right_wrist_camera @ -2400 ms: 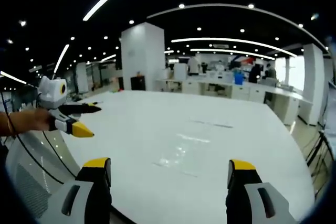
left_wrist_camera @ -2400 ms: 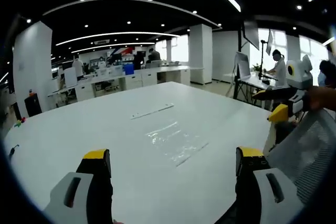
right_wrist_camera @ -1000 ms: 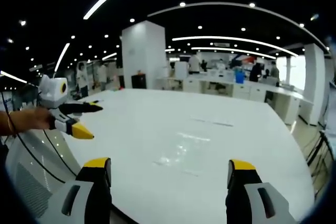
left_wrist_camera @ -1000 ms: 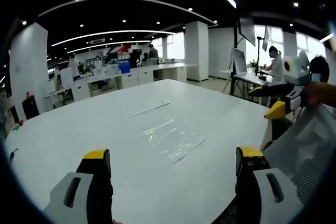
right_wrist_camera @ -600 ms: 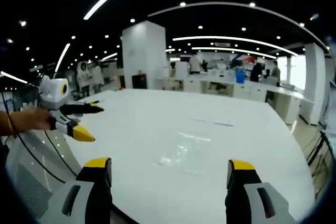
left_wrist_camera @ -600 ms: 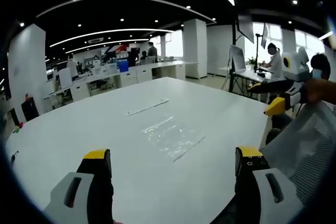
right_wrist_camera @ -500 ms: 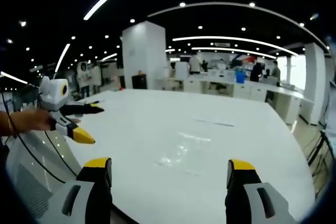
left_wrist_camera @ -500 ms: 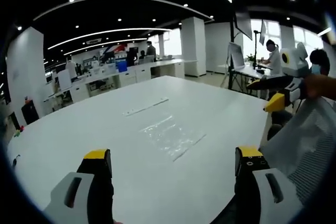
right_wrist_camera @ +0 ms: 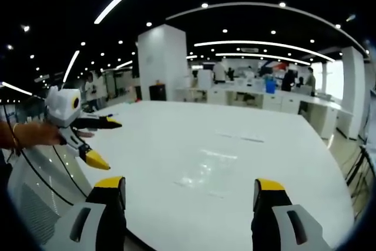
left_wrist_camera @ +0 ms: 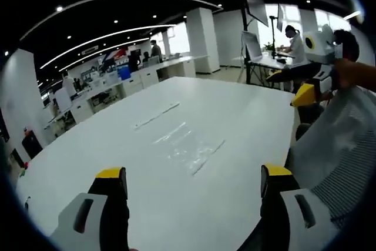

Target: Open the resealable bag by pulling the two sides of the seal apart until the entire bag opening is separated and visibly accessible.

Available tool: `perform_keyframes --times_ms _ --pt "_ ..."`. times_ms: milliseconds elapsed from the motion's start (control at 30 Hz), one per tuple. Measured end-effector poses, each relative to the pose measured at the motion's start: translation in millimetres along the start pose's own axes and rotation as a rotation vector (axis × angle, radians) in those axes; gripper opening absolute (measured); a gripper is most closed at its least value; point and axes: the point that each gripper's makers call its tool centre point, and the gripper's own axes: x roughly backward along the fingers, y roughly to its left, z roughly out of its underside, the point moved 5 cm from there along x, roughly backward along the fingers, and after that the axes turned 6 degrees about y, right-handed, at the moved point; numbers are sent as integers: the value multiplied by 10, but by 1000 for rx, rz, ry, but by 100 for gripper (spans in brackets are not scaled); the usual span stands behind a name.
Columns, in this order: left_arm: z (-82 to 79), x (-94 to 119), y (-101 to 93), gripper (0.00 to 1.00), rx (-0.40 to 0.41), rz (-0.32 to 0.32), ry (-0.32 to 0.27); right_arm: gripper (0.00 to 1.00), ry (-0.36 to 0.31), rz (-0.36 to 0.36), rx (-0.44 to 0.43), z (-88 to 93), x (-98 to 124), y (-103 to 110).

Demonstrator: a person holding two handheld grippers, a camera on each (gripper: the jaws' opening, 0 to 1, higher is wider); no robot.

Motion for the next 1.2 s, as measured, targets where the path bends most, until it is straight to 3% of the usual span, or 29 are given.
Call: perform_keyframes --times_ms 200,667,1033,1200 --pt "-65 -138 95 91 -84 15 24 88 0 1 -11 3 4 -17" --pt "3 -573 102 85 -212 97 79 87 3 21 -29 22 25 -72" --pt "212 -968 76 81 -252 156 144 86 29 17 -28 52 7 -72" --pt "307 -1101 97 72 -279 154 172 86 42 14 -21 69 -9 -61"
